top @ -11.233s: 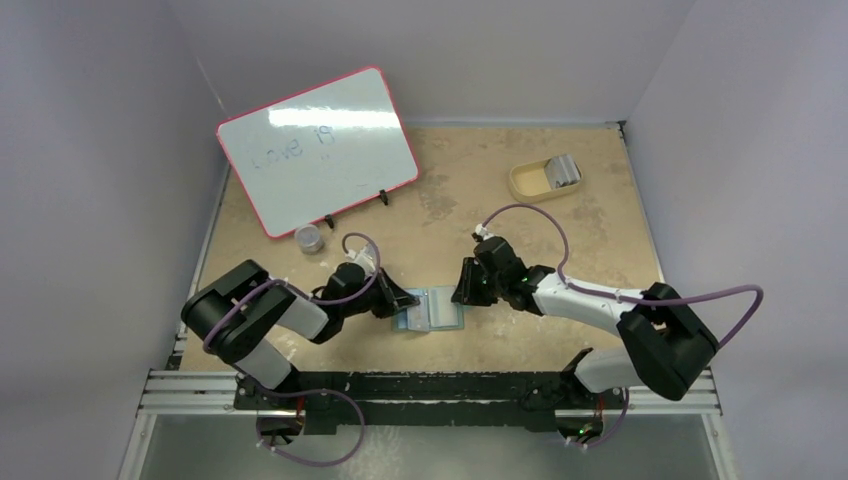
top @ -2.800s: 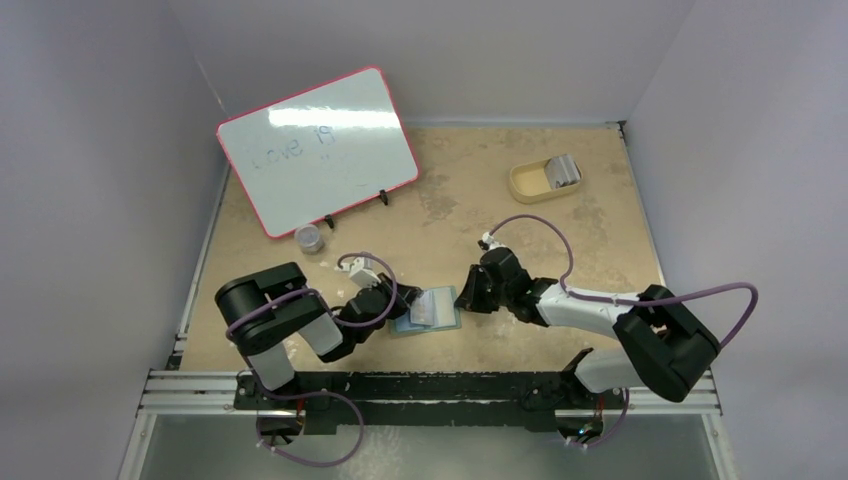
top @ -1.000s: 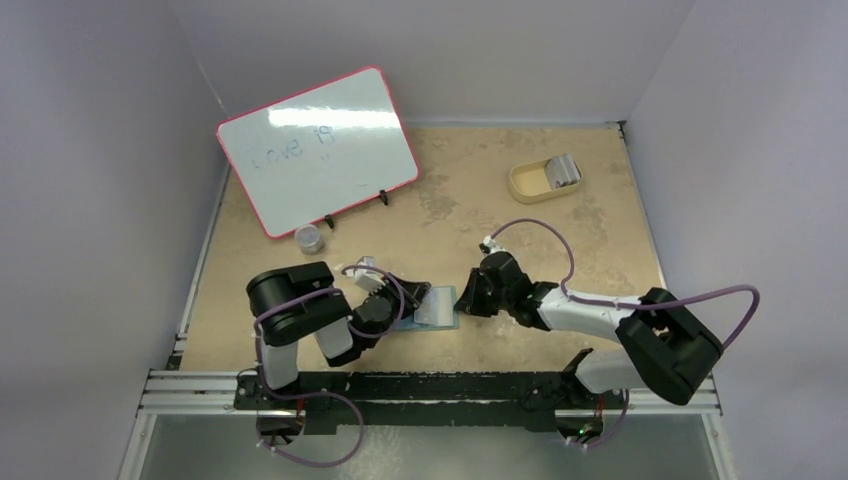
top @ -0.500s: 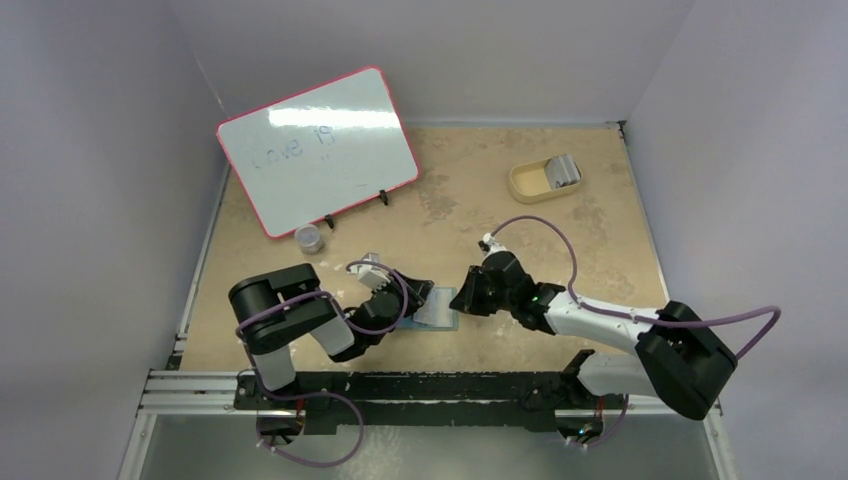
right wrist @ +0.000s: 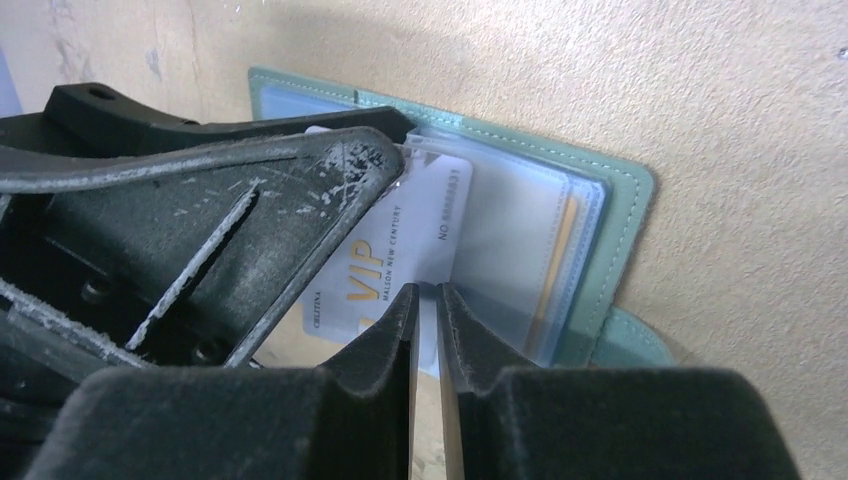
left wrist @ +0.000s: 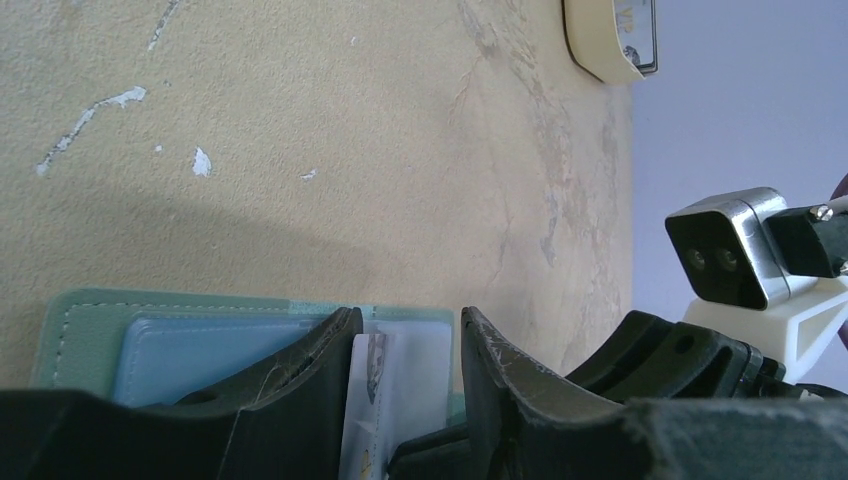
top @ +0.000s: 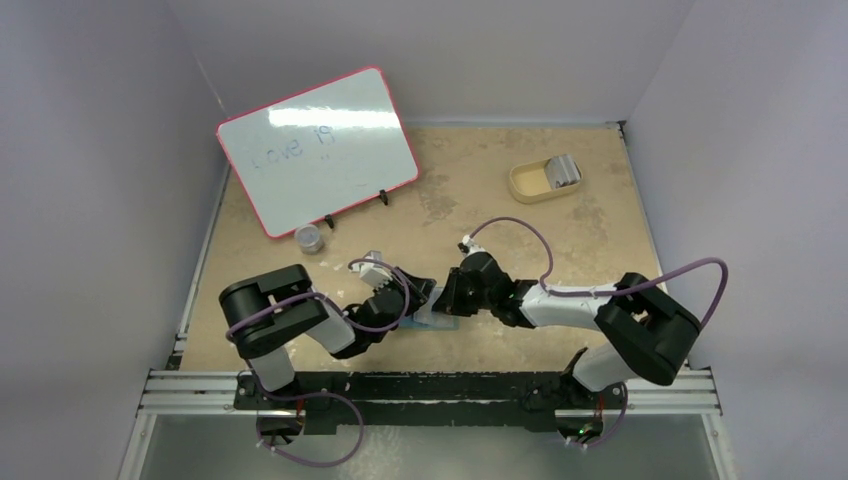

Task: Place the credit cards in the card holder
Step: Insert the credit card into the card holder.

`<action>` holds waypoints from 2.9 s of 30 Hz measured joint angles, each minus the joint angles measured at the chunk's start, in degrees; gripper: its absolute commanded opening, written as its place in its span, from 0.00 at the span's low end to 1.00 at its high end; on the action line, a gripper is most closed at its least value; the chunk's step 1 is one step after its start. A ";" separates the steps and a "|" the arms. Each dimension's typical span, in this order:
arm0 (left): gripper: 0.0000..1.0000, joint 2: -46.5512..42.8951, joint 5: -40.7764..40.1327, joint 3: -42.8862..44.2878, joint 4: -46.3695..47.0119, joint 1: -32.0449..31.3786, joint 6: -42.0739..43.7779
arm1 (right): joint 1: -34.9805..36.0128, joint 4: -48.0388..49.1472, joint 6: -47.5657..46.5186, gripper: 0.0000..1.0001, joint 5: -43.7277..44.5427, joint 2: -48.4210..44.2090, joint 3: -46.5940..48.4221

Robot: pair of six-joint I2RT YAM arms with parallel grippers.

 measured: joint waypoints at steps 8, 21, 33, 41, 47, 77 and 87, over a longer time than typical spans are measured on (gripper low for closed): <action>0.43 -3.43 0.02 0.94 -6.86 0.00 -0.28 | 0.00 1.77 0.81 0.13 0.66 1.03 0.02; 0.42 -6.51 -0.02 2.19 -14.67 -0.02 -0.26 | 0.00 2.12 1.20 0.14 0.90 -0.55 -1.11; 0.45 -7.91 -1.42 4.68 -21.38 -0.33 -0.17 | 0.00 -9.94 0.46 0.16 5.60 -11.08 -1.14; 0.46 -8.76 -1.99 7.26 -27.69 -0.42 0.00 | 0.00 -11.67 -0.09 0.16 6.38 -11.15 -1.16; 0.47 -8.87 -2.19 8.90 -31.10 -0.48 0.20 | 0.00 -11.67 -0.35 0.17 6.40 -11.15 -1.16; 0.44 -11.54 -1.75 8.96 -36.48 -0.63 0.26 | 0.00 -9.40 -1.40 0.16 5.03 -10.54 -2.23; 0.43 -12.07 -1.75 9.29 -38.14 -0.63 0.28 | 0.00 -8.13 -1.90 0.16 5.05 -10.54 -2.23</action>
